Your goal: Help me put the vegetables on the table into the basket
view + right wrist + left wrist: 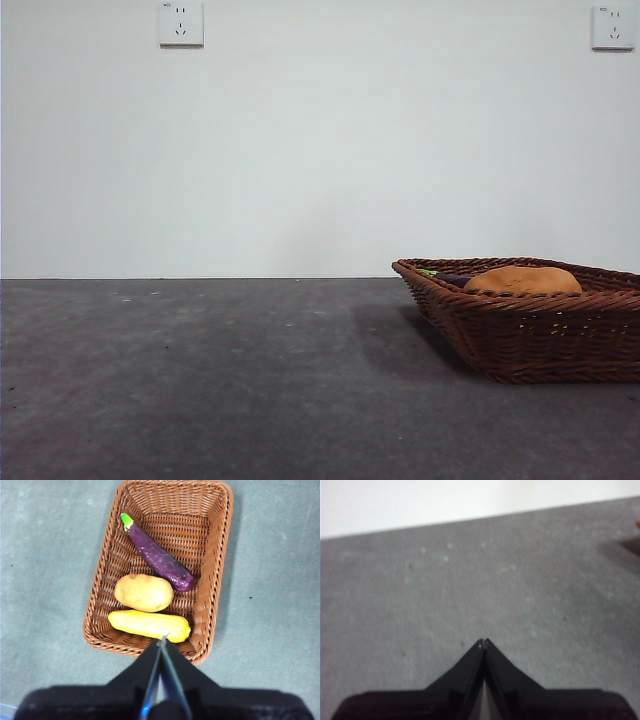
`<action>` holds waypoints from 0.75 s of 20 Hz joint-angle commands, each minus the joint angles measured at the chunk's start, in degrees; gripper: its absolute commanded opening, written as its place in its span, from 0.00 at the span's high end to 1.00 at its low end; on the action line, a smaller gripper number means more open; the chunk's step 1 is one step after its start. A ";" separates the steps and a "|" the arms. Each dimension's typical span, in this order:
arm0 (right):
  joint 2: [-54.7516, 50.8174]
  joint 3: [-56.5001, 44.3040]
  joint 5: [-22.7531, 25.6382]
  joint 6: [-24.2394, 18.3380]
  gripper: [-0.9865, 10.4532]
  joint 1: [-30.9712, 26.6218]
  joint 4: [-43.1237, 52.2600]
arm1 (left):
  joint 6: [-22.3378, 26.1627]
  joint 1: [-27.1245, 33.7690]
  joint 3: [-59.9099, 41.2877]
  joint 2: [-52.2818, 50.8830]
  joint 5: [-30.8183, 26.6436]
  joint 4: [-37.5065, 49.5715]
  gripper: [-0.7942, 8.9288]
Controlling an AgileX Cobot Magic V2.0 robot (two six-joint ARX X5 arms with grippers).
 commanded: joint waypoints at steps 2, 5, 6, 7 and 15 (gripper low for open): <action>0.09 -0.22 0.26 0.33 0.91 0.04 0.33 | -3.96 0.20 -0.46 -0.17 0.63 -3.08 0.92; 0.09 -0.22 0.26 0.33 0.91 0.04 0.35 | -4.07 0.20 -0.46 0.02 0.68 -3.50 0.92; 0.09 -0.22 0.26 0.33 0.91 0.04 0.35 | -4.07 0.20 -0.46 0.13 0.70 -3.52 0.92; 0.09 -0.22 0.26 0.33 0.91 0.04 0.33 | -4.07 0.20 -0.46 0.22 0.72 -3.52 0.92; 0.09 -0.22 0.26 0.33 0.91 0.04 0.35 | -4.07 0.20 -0.46 0.48 0.70 -3.52 0.92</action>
